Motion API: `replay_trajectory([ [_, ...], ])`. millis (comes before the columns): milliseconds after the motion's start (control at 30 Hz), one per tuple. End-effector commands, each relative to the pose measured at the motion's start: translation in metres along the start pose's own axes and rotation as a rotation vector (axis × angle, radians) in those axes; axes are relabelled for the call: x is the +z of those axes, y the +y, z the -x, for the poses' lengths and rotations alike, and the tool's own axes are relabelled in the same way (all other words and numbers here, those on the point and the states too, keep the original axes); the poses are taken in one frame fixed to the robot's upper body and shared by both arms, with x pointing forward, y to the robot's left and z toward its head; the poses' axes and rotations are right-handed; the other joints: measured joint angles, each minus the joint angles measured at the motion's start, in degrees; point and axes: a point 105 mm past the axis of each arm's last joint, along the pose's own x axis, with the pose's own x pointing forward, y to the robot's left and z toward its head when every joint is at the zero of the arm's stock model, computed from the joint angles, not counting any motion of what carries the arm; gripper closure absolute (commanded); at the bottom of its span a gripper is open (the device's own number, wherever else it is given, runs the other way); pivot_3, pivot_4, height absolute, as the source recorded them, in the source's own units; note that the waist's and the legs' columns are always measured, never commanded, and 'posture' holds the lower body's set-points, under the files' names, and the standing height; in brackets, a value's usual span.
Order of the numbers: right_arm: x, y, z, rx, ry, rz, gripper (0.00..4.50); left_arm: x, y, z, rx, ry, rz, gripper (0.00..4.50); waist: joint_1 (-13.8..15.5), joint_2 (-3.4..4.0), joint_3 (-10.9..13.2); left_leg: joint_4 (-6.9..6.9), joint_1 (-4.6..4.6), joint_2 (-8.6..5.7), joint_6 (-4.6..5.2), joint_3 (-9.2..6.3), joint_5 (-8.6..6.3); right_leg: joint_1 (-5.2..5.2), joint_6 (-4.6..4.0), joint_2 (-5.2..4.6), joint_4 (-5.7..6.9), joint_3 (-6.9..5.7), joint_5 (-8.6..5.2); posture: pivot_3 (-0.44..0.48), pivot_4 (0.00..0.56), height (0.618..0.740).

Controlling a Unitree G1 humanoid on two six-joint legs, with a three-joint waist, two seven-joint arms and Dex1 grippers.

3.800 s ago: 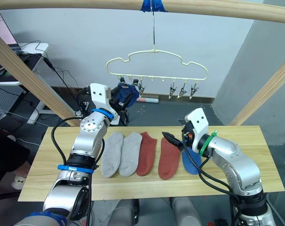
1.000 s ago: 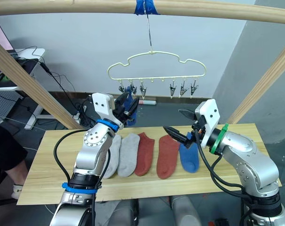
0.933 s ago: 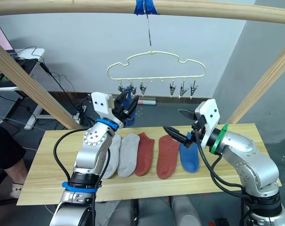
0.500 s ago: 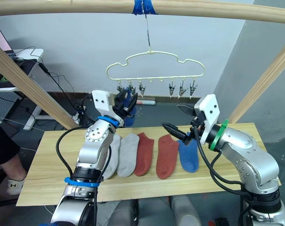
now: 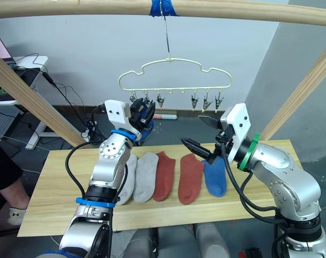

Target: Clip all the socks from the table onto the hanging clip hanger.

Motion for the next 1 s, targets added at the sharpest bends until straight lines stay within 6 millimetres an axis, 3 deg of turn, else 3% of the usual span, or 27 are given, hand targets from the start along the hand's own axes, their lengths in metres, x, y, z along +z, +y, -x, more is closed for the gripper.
replay_trajectory([
  [33,0.0105,0.0077,-0.0001,0.026,-0.032,0.03,0.0,0.0132,0.0011,-0.0045,0.01,-0.057,-0.022,2.33,-0.01,0.0,0.0,0.0,0.0,0.0,0.0,0.0,0.0,0.0,0.0,0.0,0.0,0.0,0.0,-0.183,0.215,0.74],
  [900,0.0111,0.0091,-0.0004,0.016,-0.033,0.023,0.0,0.0202,-0.0009,-0.0118,0.013,-0.098,-0.026,2.33,-0.09,0.0,0.0,-0.03,0.0,0.0,0.0,0.0,0.0,-0.02,0.0,0.0,-0.01,0.0,0.0,-0.189,0.222,0.74],
  [1000,0.0108,0.0086,-0.0005,0.013,-0.034,0.018,0.0,0.0205,-0.0015,-0.0116,0.008,-0.1,-0.021,2.91,-0.09,0.0,0.0,-0.04,0.0,0.0,0.0,0.0,0.0,-0.02,0.0,0.0,-0.01,0.0,0.0,-0.187,0.224,0.74],
])
